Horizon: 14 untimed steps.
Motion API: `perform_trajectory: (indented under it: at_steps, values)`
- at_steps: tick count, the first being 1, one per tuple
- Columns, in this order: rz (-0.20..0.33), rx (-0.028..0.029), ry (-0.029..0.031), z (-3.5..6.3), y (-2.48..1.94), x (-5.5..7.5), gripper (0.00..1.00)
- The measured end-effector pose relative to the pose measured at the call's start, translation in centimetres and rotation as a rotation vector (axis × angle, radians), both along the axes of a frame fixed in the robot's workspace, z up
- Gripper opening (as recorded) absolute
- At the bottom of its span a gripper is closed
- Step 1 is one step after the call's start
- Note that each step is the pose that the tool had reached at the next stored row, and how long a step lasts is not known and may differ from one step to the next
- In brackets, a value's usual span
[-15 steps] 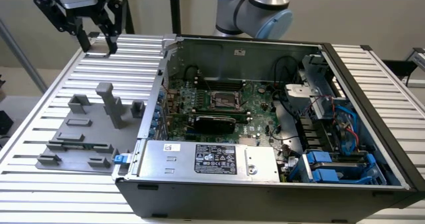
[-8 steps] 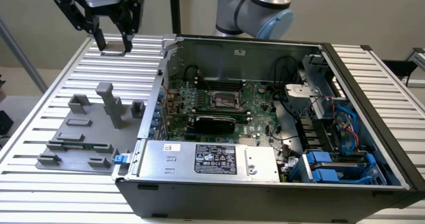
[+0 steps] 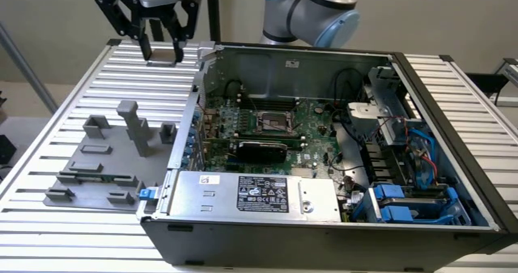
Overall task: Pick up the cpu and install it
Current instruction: 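Pick up the cpu and move it towards the insertion slot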
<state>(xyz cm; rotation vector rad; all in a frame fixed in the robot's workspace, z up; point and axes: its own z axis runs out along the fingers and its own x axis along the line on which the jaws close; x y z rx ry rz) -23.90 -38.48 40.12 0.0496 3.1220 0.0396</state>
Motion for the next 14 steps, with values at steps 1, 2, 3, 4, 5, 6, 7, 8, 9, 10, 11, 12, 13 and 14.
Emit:
perform_trajectory:
  at_steps: [1,2,3,4,5,6,7,8,9,10,11,12,13,14]
  values:
    - [0.0,0.0,0.0,0.0,0.06,0.4,0.55]
    - [0.0,0.0,0.0,0.0,0.13,0.9,0.55]
    - [0.0,0.0,0.0,0.0,0.19,1.4,0.55]
    - [0.0,0.0,0.0,0.0,0.25,1.8,0.55]
    - [0.0,0.0,0.0,0.0,0.32,2.3,0.55]
    - [0.0,0.0,0.0,0.0,0.39,2.8,0.55]
    - [0.0,0.0001,-0.0001,0.0,0.45,3.2,0.55]
    - [0.0,0.0,0.0,0.0,0.51,3.7,0.55]
    - [0.0,0.0,0.0,0.0,0.59,4.1,0.55]
    - [0.0,0.0,0.0,0.0,0.66,4.6,0.55]
    - [0.0,0.0001,-0.0001,0.0,0.74,5.0,0.55]
    - [0.0,0.0001,-0.0001,-0.01,0.83,5.5,0.55]
    - [0.0,0.0001,-0.0001,-0.01,0.92,5.9,0.55]
    - [0.0,0.0,-0.0001,-0.01,1.03,6.4,0.55]
